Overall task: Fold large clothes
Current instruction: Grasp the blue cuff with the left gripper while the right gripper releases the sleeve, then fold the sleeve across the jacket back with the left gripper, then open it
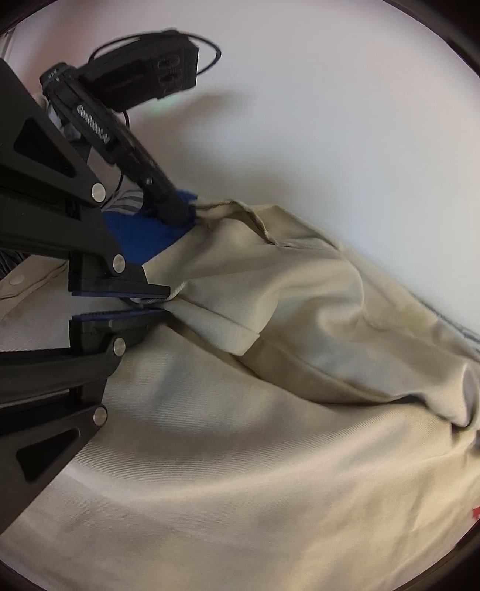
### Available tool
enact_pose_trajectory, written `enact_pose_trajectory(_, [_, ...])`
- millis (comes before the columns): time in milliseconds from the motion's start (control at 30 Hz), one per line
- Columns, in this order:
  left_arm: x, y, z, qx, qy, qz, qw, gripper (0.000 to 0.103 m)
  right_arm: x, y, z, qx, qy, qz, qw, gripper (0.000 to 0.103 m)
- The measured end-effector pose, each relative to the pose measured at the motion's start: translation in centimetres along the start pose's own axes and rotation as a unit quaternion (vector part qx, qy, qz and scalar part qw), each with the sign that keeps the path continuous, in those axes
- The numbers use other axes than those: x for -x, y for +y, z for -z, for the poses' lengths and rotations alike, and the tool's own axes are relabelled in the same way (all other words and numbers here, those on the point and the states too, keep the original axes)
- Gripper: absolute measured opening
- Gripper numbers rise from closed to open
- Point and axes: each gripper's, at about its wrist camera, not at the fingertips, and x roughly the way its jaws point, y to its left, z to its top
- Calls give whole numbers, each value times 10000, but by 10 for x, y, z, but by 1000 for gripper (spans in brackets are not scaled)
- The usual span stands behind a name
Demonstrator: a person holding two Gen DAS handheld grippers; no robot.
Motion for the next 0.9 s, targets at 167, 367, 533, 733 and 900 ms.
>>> enact_pose_trajectory(167, [49,-18,-9,-553,-606,-76,9966,16,35,7,-8,185,-536,-21,9984,28])
enact_pose_trajectory(367, [76,-32,-9,-1208,-797,-198,9893,16,46,0,-44,178,-1037,312,9940,28])
enact_pose_trajectory(533, [80,-40,-3,-1351,-850,-119,9871,16,-8,-29,-57,-217,-714,443,9962,28])
enact_pose_trajectory(733, [84,-43,13,-1614,-805,-5,9836,16,12,-42,-65,-393,-833,416,9949,39])
enact_pose_trajectory(900, [87,-54,22,-1923,-788,140,9781,16,55,-27,-91,-215,-1352,558,9890,71])
